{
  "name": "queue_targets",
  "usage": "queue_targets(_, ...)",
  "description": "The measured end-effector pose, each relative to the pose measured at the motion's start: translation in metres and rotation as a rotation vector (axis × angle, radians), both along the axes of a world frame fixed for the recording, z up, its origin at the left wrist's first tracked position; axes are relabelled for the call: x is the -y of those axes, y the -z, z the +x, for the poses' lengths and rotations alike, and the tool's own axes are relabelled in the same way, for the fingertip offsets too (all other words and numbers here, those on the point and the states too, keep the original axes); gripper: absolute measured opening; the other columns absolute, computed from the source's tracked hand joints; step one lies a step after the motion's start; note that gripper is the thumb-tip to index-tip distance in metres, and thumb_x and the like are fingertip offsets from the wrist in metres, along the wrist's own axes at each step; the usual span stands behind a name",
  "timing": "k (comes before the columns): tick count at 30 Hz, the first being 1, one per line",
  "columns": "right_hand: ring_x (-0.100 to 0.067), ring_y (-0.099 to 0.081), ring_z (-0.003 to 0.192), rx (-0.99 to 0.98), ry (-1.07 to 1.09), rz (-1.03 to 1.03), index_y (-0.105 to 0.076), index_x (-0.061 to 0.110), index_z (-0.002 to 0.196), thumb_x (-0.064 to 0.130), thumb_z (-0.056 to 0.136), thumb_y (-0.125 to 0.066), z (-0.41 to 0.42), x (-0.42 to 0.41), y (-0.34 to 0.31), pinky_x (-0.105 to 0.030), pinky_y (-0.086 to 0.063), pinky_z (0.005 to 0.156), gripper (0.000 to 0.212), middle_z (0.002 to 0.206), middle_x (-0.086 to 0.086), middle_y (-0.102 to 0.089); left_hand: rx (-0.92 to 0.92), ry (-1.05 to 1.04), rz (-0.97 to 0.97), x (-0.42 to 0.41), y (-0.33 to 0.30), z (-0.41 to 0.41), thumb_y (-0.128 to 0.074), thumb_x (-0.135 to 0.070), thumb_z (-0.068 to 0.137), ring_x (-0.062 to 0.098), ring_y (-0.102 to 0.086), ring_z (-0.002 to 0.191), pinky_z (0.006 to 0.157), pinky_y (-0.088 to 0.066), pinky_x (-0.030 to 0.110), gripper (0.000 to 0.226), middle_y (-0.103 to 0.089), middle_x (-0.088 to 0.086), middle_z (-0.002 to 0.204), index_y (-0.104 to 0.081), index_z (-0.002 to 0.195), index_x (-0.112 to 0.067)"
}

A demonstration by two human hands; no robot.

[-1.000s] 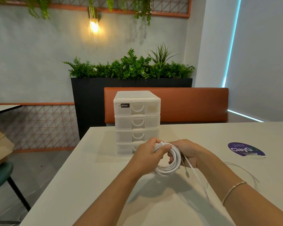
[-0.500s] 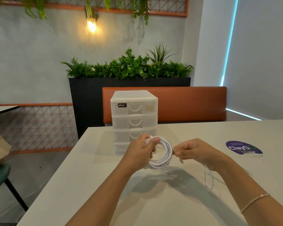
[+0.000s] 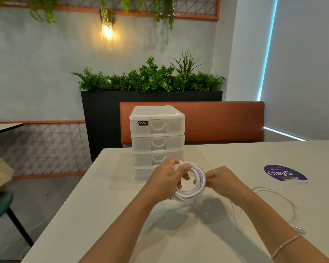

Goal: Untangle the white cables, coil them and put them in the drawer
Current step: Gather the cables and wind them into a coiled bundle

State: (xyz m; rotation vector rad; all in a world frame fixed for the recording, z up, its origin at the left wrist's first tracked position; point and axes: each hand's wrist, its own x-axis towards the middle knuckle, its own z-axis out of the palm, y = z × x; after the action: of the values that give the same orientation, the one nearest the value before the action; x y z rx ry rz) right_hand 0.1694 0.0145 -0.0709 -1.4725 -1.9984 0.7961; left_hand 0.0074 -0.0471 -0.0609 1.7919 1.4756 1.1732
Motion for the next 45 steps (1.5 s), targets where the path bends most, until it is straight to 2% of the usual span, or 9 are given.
queue_targets(3, -0.011, -0.054, 0.058, -0.078, -0.023, -0.103, -0.073, 0.016, 0.065, 0.004, 0.084, -0.063, -0.001, -0.001, 0.001, -0.021, -0.049, 0.062, 0.024, 0.061, 0.002, -0.065, -0.012, 0.021, 0.007, 0.001, 0.0, 0.003, -0.042, -0.04, 0.096, -0.004, -0.049, 0.041, 0.04, -0.038, 0.014, 0.018, -0.055, -0.026, 0.047, -0.049, 0.086, -0.026)
queue_targets(9, -0.012, -0.051, 0.049, -0.377, -0.093, -0.328, -0.071, -0.004, 0.089, -0.002, 0.088, -0.053, 0.002, 0.004, 0.002, -0.025, -0.036, 0.057, 0.018, 0.07, -0.014, -0.062, -0.026, 0.016, 0.018, 0.001, 0.0, 0.002, -0.043, -0.038, 0.096, -0.004, -0.048, 0.041, 0.04, -0.037, 0.013, 0.019, -0.055, -0.026, 0.047, -0.05, 0.088, -0.023)
queue_targets(15, -0.022, -0.053, 0.076, -0.542, -0.218, -0.431, -0.07, 0.001, 0.098, 0.014, 0.094, -0.048, 0.002, 0.006, 0.002, -0.035, -0.043, 0.078, 0.026, 0.084, -0.012, -0.063, -0.025, -0.016, 0.032, -0.004, 0.002, 0.0, -0.043, -0.039, 0.096, -0.003, -0.05, 0.045, 0.045, -0.042, 0.015, 0.018, -0.06, -0.013, 0.066, -0.051, 0.088, -0.025)
queue_targets(19, -0.02, -0.058, 0.069, -0.703, -0.253, -0.474, -0.071, 0.004, 0.091, 0.011, 0.095, -0.045, 0.003, 0.009, 0.005, -0.031, -0.053, 0.07, 0.026, 0.077, -0.013, -0.061, -0.002, -0.016, 0.038, -0.004, 0.002, 0.0, -0.043, -0.037, 0.096, -0.003, -0.049, 0.044, 0.043, -0.041, 0.016, 0.019, -0.059, -0.012, 0.064, -0.051, 0.087, -0.023)
queue_targets(25, -0.022, -0.067, 0.064, -0.87, -0.291, -0.569, -0.055, -0.004, 0.116, 0.013, 0.093, -0.045, -0.001, 0.009, 0.009, -0.033, -0.059, 0.062, 0.031, 0.079, -0.016, -0.064, 0.013, -0.028, 0.056, -0.006, 0.002, -0.003, -0.042, -0.036, 0.096, -0.002, -0.051, 0.047, 0.05, -0.045, 0.018, 0.018, -0.061, -0.012, 0.071, -0.051, 0.084, -0.026)
queue_targets(35, -0.025, -0.056, 0.083, -0.877, -0.379, -0.58, -0.077, 0.008, 0.089, 0.016, 0.088, -0.047, -0.001, 0.005, 0.006, -0.034, -0.057, 0.074, 0.03, 0.094, -0.018, -0.057, -0.016, -0.101, 0.085, -0.01, 0.003, -0.002, -0.04, -0.039, 0.096, 0.006, -0.054, 0.057, 0.058, -0.047, 0.018, 0.018, -0.06, -0.011, 0.074, -0.05, 0.088, -0.026)
queue_targets(39, -0.028, -0.059, 0.095, -0.881, -0.572, -0.605, -0.067, 0.003, 0.11, 0.004, 0.061, -0.059, 0.002, 0.001, 0.01, -0.034, -0.052, 0.089, 0.049, 0.106, -0.02, -0.062, -0.009, -0.146, 0.099, -0.011, 0.003, -0.003, -0.041, -0.039, 0.096, 0.007, -0.054, 0.057, 0.049, -0.043, 0.01, 0.015, -0.059, -0.013, 0.075, -0.048, 0.089, -0.028)
queue_targets(42, -0.024, -0.061, 0.098, -0.731, -0.55, -0.431, -0.056, 0.008, 0.122, -0.008, 0.059, -0.068, -0.006, 0.002, 0.016, -0.033, -0.051, 0.089, 0.066, 0.111, -0.016, -0.064, 0.001, -0.174, 0.099, -0.012, 0.003, -0.002, -0.041, -0.039, 0.096, 0.008, -0.054, 0.058, 0.051, -0.043, 0.01, 0.016, -0.058, -0.014, 0.075, -0.049, 0.095, -0.025)
queue_targets(45, -0.022, -0.064, 0.092, -0.756, -0.471, -0.35, -0.055, 0.01, 0.121, -0.018, 0.064, -0.069, -0.012, 0.004, 0.019, -0.031, -0.054, 0.083, 0.065, 0.107, -0.012, -0.067, 0.033, -0.182, 0.103, -0.011, 0.003, -0.004, -0.042, -0.039, 0.096, 0.008, -0.054, 0.057, 0.052, -0.045, 0.011, 0.016, -0.059, -0.013, 0.075, -0.05, 0.094, -0.025)
